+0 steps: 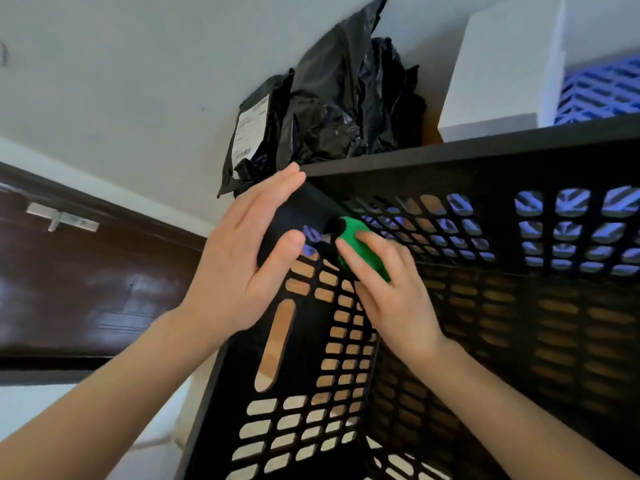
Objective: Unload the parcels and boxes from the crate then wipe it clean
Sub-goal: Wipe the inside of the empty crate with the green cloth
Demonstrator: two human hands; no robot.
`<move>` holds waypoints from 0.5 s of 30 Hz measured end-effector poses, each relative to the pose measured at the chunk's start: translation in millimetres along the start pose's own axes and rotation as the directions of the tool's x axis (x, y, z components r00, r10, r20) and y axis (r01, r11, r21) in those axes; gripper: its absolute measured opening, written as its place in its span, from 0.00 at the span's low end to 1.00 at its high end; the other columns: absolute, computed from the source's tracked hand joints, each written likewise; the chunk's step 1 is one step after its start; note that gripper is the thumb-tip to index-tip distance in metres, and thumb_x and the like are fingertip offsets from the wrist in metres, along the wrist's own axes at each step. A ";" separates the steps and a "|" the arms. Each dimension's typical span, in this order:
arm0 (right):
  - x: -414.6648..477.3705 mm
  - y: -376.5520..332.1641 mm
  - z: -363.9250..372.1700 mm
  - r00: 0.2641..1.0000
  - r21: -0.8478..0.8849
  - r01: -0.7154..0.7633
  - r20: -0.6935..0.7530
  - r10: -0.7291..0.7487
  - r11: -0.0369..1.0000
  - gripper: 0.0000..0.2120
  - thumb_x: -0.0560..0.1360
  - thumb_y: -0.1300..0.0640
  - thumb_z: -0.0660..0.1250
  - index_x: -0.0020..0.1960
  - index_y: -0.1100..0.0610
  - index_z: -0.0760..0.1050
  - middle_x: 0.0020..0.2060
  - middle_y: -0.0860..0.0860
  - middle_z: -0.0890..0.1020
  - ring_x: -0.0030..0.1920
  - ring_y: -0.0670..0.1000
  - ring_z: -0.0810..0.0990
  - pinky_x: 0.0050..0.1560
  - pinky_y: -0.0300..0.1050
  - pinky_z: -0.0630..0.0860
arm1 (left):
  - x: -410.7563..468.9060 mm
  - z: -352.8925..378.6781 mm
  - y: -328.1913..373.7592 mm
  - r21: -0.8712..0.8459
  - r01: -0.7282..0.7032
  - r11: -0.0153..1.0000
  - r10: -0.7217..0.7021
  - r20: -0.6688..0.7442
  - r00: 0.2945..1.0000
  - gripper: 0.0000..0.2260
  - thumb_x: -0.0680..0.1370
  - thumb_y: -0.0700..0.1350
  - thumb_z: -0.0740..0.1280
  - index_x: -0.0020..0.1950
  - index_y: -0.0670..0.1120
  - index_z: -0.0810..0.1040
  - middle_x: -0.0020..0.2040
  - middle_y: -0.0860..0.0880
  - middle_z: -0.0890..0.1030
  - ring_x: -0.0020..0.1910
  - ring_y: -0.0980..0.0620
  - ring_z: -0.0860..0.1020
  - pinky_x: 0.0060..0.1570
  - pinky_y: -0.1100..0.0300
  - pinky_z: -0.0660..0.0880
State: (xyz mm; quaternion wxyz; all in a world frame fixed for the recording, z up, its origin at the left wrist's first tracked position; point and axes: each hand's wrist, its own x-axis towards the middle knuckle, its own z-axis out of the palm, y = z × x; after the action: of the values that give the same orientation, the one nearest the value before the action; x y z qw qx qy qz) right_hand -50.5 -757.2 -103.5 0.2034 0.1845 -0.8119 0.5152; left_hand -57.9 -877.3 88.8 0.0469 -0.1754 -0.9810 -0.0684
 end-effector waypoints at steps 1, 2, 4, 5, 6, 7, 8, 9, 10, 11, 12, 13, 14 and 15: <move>-10.8 8.7 2.7 0.998 -0.021 -0.049 0.042 0.050 0.999 0.28 0.73 0.65 0.69 0.71 0.56 0.69 0.66 0.59 0.73 0.62 0.59 0.74 0.57 0.50 0.76 | -0.2 0.2 0.5 0.006 0.004 1.000 -0.004 -0.005 1.000 0.23 0.81 0.51 0.55 0.76 0.46 0.66 0.75 0.52 0.68 0.74 0.58 0.64 0.71 0.64 0.61; -21.9 16.7 5.4 0.991 -0.035 -0.105 0.078 0.107 0.994 0.29 0.72 0.65 0.70 0.72 0.56 0.69 0.66 0.59 0.72 0.63 0.59 0.73 0.59 0.50 0.76 | -0.4 0.5 0.9 0.010 0.007 1.000 -0.007 -0.008 1.000 0.23 0.81 0.51 0.55 0.75 0.47 0.66 0.75 0.52 0.68 0.74 0.58 0.64 0.71 0.63 0.62; -40.8 27.7 11.1 0.963 -0.038 -0.239 0.122 0.242 0.970 0.28 0.73 0.64 0.70 0.72 0.55 0.68 0.67 0.58 0.71 0.65 0.57 0.72 0.62 0.53 0.76 | -0.7 1.0 1.7 0.011 0.009 1.000 -0.009 -0.007 1.000 0.22 0.81 0.51 0.55 0.75 0.46 0.67 0.75 0.52 0.68 0.74 0.58 0.65 0.71 0.61 0.63; -46.4 29.9 14.0 0.938 -0.019 -0.319 0.137 0.318 0.948 0.27 0.74 0.63 0.69 0.72 0.55 0.68 0.67 0.57 0.70 0.66 0.56 0.72 0.63 0.54 0.75 | -0.8 1.2 2.0 0.011 0.009 1.000 -0.009 -0.009 1.000 0.22 0.81 0.51 0.56 0.75 0.46 0.67 0.75 0.52 0.68 0.74 0.57 0.65 0.71 0.60 0.63; -48.7 29.7 16.7 0.911 0.012 -0.393 0.143 0.387 0.920 0.27 0.75 0.63 0.68 0.72 0.54 0.67 0.67 0.55 0.69 0.67 0.54 0.71 0.64 0.54 0.74 | -0.8 1.4 2.1 0.010 0.008 1.000 -0.008 -0.012 1.000 0.22 0.81 0.51 0.56 0.74 0.46 0.67 0.74 0.52 0.68 0.74 0.58 0.65 0.71 0.60 0.63; -47.8 27.4 19.3 0.887 0.056 -0.451 0.133 0.441 0.891 0.27 0.75 0.62 0.68 0.72 0.54 0.68 0.67 0.54 0.69 0.67 0.53 0.70 0.65 0.53 0.74 | -0.8 1.4 2.0 0.009 0.006 1.000 -0.006 -0.015 1.000 0.22 0.81 0.51 0.56 0.74 0.46 0.68 0.74 0.52 0.68 0.74 0.58 0.65 0.71 0.59 0.63; -44.5 23.7 21.2 0.871 0.108 -0.491 0.105 0.481 0.865 0.26 0.75 0.62 0.69 0.71 0.54 0.68 0.66 0.53 0.69 0.66 0.52 0.70 0.65 0.53 0.73 | -0.7 1.5 1.7 0.007 0.002 1.000 -0.002 -0.018 1.000 0.22 0.81 0.51 0.55 0.74 0.46 0.68 0.74 0.52 0.68 0.74 0.58 0.65 0.71 0.59 0.64; -38.9 18.3 22.2 0.859 0.168 -0.511 0.065 0.508 0.843 0.25 0.74 0.62 0.69 0.70 0.54 0.69 0.65 0.52 0.69 0.65 0.50 0.70 0.65 0.51 0.73 | -0.6 1.5 1.4 0.004 -0.002 1.000 0.002 -0.021 1.000 0.22 0.81 0.51 0.55 0.74 0.46 0.67 0.74 0.52 0.68 0.73 0.58 0.65 0.71 0.58 0.64; -32.1 11.4 21.4 0.854 0.231 -0.510 0.019 0.520 0.829 0.25 0.73 0.63 0.70 0.69 0.54 0.70 0.64 0.51 0.70 0.65 0.48 0.70 0.65 0.49 0.73 | -0.9 1.6 1.1 0.000 -0.006 1.000 0.006 -0.021 1.000 0.22 0.81 0.51 0.55 0.74 0.46 0.67 0.74 0.52 0.69 0.73 0.57 0.65 0.71 0.57 0.65; -23.8 3.1 18.8 0.858 0.289 -0.484 -0.025 0.512 0.826 0.25 0.73 0.64 0.71 0.68 0.54 0.71 0.63 0.50 0.70 0.64 0.45 0.69 0.66 0.46 0.73 | -1.1 1.8 0.7 -0.005 -0.009 1.000 0.009 -0.023 1.000 0.22 0.81 0.51 0.55 0.75 0.46 0.67 0.74 0.52 0.69 0.73 0.57 0.65 0.70 0.56 0.65; -14.5 -6.8 15.1 0.875 0.336 -0.434 -0.065 0.480 0.836 0.25 0.72 0.64 0.71 0.68 0.54 0.71 0.63 0.49 0.70 0.65 0.44 0.69 0.66 0.44 0.72 | -1.2 1.8 0.2 -0.010 -0.013 1.000 0.013 -0.027 1.000 0.22 0.81 0.51 0.54 0.75 0.46 0.67 0.74 0.52 0.69 0.73 0.57 0.66 0.70 0.56 0.66; -4.8 -17.9 10.9 0.900 0.369 -0.361 -0.104 0.424 0.857 0.26 0.72 0.65 0.71 0.68 0.55 0.71 0.63 0.50 0.70 0.65 0.44 0.69 0.67 0.42 0.70 | -1.4 1.8 -0.5 -0.018 -0.017 1.000 0.016 -0.031 0.999 0.22 0.82 0.50 0.54 0.75 0.46 0.67 0.73 0.52 0.69 0.73 0.57 0.66 0.70 0.56 0.66; 5.0 -29.2 6.9 0.925 0.392 -0.273 -0.146 0.352 0.879 0.26 0.72 0.65 0.71 0.68 0.56 0.71 0.63 0.52 0.70 0.66 0.46 0.69 0.67 0.42 0.69 | -1.8 1.8 -1.1 -0.028 -0.022 0.999 0.021 -0.034 0.999 0.22 0.82 0.50 0.53 0.75 0.46 0.66 0.73 0.52 0.70 0.73 0.57 0.66 0.70 0.57 0.66; 14.8 -39.2 3.6 0.943 0.405 -0.183 -0.187 0.277 0.896 0.26 0.72 0.66 0.70 0.69 0.57 0.71 0.64 0.53 0.70 0.67 0.48 0.69 0.68 0.44 0.68 | -2.2 1.8 -1.8 -0.036 -0.029 0.999 0.027 -0.035 0.999 0.22 0.82 0.51 0.53 0.75 0.46 0.66 0.73 0.52 0.70 0.73 0.56 0.67 0.70 0.58 0.65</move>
State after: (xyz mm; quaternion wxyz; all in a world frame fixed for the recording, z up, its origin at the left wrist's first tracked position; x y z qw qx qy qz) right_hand -43.6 -777.6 -67.3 0.1973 0.0591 -0.6814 0.7023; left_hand -56.6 -879.4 86.5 0.0616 -0.1887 -0.9761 -0.0889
